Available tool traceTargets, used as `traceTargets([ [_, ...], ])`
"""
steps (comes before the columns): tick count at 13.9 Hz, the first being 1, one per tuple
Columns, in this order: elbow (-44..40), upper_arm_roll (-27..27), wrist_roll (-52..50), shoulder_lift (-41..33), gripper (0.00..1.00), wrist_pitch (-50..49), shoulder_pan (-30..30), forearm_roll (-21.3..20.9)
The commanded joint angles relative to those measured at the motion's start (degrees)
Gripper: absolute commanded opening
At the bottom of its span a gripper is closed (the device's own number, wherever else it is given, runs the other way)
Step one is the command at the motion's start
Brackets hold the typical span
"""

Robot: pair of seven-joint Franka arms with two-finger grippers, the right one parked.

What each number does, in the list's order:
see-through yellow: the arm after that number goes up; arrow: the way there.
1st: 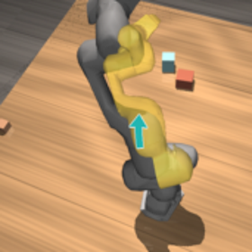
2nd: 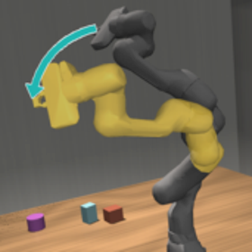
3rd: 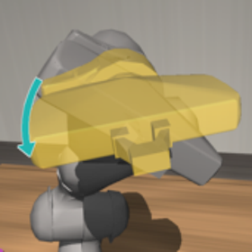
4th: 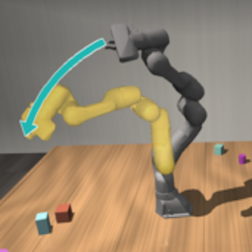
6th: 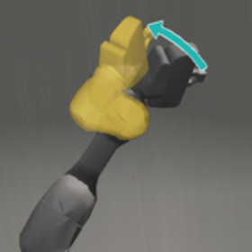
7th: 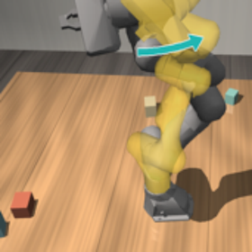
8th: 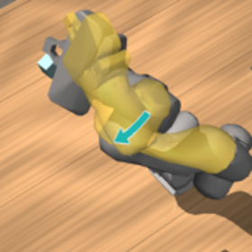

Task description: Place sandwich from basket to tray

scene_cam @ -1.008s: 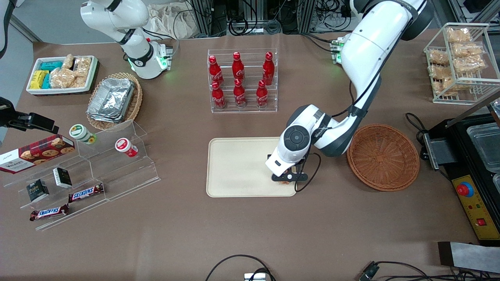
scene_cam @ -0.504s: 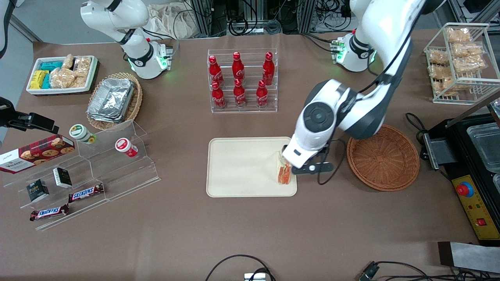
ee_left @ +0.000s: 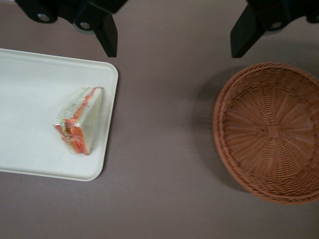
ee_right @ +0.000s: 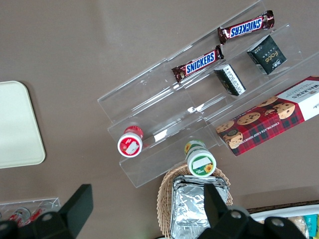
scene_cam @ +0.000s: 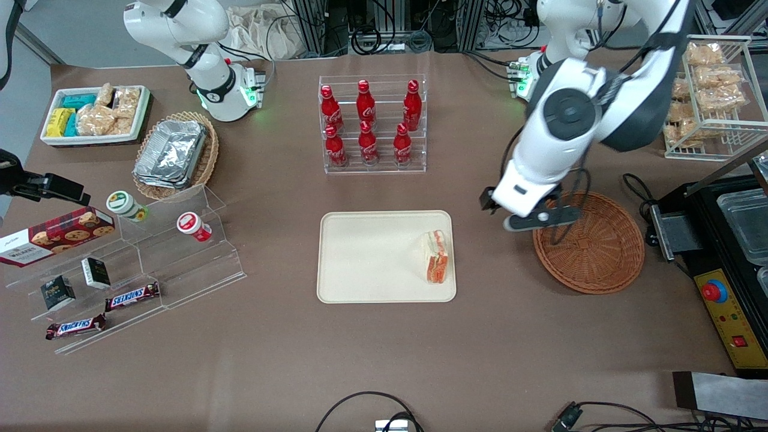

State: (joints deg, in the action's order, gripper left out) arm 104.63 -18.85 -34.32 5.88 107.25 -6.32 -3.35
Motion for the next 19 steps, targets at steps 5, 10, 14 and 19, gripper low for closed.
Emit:
traceTargets([
  [5, -6.3, -0.2, 2.4, -5.8, 1.00, -10.5, 10.8, 2.0],
  [10, -8.6, -0.2, 14.0, -6.4, 1.00, -15.5, 19.3, 6.0],
  [14, -8.6, 0.0, 18.3, -8.1, 1.00, -17.9, 22.0, 6.0],
  [19, -8.7, 0.0, 24.2, -8.8, 1.00, -19.1, 22.7, 6.2],
])
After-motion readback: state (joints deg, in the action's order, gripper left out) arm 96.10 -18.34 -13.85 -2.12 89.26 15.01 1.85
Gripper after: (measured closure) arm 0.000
